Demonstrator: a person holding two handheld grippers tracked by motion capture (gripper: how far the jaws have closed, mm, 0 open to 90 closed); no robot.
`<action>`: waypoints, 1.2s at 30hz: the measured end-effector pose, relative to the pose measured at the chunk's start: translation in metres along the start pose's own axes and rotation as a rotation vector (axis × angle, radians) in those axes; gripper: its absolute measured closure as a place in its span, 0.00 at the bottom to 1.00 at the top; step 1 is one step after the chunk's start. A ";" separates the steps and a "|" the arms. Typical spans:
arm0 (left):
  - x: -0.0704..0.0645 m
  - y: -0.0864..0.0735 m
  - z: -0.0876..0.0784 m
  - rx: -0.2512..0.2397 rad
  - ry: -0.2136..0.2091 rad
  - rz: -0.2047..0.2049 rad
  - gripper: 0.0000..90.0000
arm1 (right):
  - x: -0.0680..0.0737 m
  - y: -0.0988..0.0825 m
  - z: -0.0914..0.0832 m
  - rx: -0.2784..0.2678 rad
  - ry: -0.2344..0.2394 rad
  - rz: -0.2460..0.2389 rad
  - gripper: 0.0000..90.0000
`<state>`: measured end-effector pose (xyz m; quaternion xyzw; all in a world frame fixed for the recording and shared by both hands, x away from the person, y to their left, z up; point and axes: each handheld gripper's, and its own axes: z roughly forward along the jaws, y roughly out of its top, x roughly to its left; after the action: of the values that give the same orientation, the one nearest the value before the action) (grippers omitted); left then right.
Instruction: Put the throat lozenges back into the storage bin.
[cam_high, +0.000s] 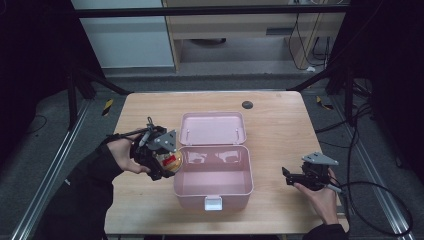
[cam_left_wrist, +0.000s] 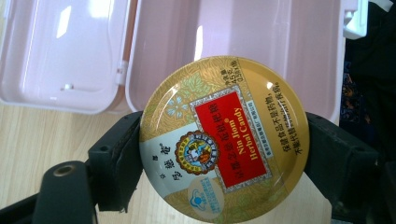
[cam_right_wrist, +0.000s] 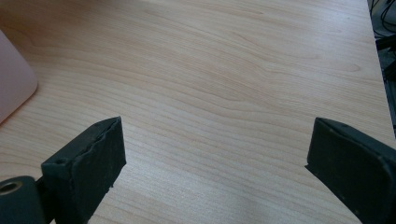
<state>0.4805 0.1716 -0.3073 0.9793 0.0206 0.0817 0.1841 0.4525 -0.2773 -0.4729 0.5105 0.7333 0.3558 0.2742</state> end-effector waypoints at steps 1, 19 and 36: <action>0.000 0.004 0.003 0.001 -0.005 0.004 0.21 | 0.000 0.000 0.000 -0.001 0.000 -0.001 0.05; 0.003 0.026 0.022 -0.009 -0.034 0.031 0.22 | 0.000 0.000 0.001 0.002 0.003 -0.014 0.05; 0.003 0.032 0.043 -0.001 -0.065 0.045 0.22 | 0.001 0.000 0.001 0.006 0.007 -0.011 0.05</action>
<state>0.4908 0.1267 -0.3343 0.9816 -0.0076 0.0539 0.1833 0.4530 -0.2767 -0.4740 0.5059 0.7382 0.3538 0.2720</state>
